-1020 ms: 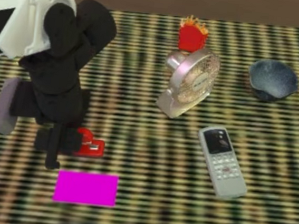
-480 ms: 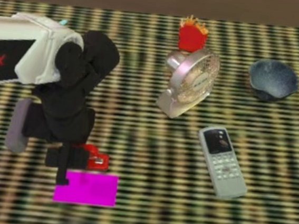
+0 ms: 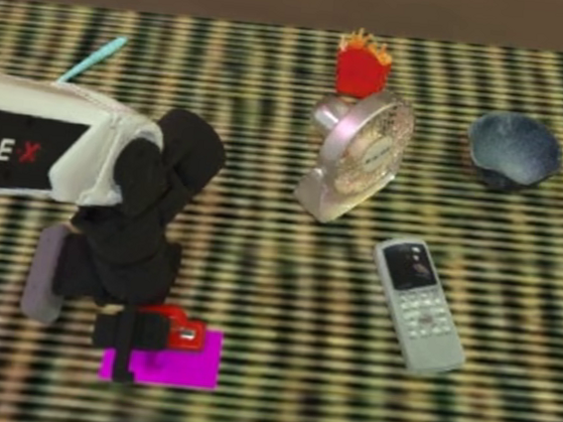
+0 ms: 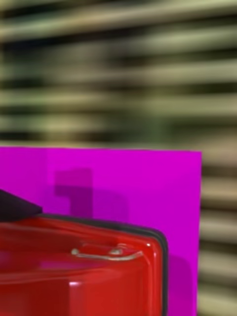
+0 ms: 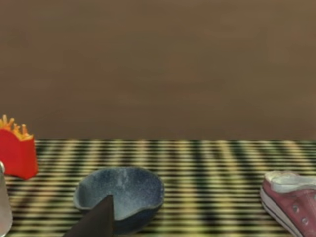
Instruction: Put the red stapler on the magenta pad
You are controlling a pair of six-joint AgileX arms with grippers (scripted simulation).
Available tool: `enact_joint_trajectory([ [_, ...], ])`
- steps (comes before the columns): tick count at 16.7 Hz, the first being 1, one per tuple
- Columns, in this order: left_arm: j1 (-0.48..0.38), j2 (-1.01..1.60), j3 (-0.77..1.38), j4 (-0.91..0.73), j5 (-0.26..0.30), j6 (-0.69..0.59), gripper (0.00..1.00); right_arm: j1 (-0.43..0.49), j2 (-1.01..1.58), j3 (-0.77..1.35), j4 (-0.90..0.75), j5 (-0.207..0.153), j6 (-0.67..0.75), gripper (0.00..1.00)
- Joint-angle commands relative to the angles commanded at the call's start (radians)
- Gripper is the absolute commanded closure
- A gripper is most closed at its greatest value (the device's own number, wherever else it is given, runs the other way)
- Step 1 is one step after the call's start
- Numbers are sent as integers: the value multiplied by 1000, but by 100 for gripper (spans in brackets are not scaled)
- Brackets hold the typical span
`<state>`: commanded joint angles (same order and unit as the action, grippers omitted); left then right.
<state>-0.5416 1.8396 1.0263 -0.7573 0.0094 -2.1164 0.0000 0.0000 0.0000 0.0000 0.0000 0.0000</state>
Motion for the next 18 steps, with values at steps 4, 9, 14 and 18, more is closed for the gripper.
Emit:
enact_joint_trajectory([
  [4, 0, 0, 0, 0, 0, 0, 77, 0, 0, 0, 0, 0, 0, 0],
  [9, 0, 0, 0, 0, 0, 0, 40, 0, 0, 0, 0, 0, 0, 0],
  [14, 0, 0, 0, 0, 0, 0, 2, 0, 0, 0, 0, 0, 0, 0],
  [18, 0, 0, 0, 0, 0, 0, 0, 0, 0, 0, 0, 0, 0, 0],
])
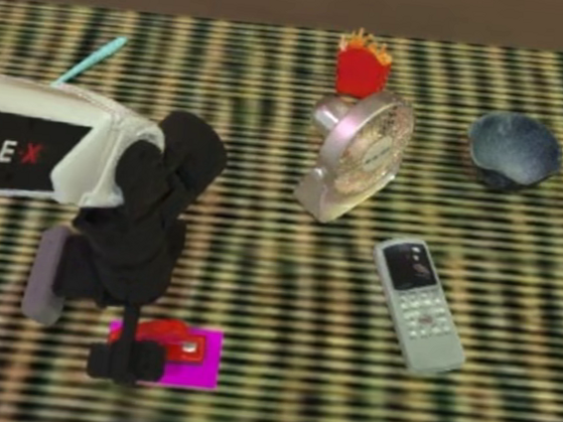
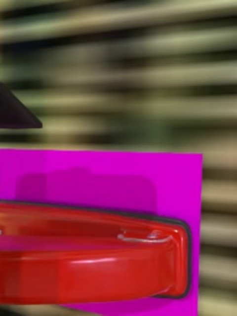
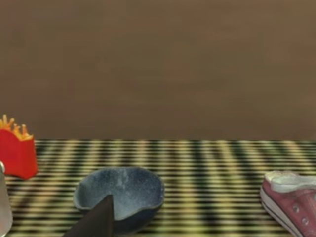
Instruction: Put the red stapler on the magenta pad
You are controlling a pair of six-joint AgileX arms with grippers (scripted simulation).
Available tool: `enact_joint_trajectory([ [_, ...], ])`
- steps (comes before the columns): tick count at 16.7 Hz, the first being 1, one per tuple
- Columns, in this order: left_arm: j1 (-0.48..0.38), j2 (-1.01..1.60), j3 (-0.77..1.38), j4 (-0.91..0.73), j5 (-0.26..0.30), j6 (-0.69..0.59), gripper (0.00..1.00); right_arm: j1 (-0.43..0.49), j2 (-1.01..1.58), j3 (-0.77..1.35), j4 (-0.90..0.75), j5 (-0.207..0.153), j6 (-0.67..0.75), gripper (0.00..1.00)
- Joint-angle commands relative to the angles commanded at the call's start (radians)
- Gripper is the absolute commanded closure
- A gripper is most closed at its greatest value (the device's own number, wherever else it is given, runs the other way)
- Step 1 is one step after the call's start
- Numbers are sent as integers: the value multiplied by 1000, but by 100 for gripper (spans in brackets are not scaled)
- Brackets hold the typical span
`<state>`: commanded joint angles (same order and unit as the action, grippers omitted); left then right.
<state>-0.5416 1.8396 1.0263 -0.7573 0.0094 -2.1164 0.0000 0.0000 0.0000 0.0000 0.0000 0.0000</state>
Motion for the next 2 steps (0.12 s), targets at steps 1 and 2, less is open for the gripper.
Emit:
enact_joint_trajectory([
  [1, 0, 0, 0, 0, 0, 0, 0, 0, 0, 0, 0, 0, 0, 0],
  [2, 0, 0, 0, 0, 0, 0, 0, 0, 0, 0, 0, 0, 0, 0],
])
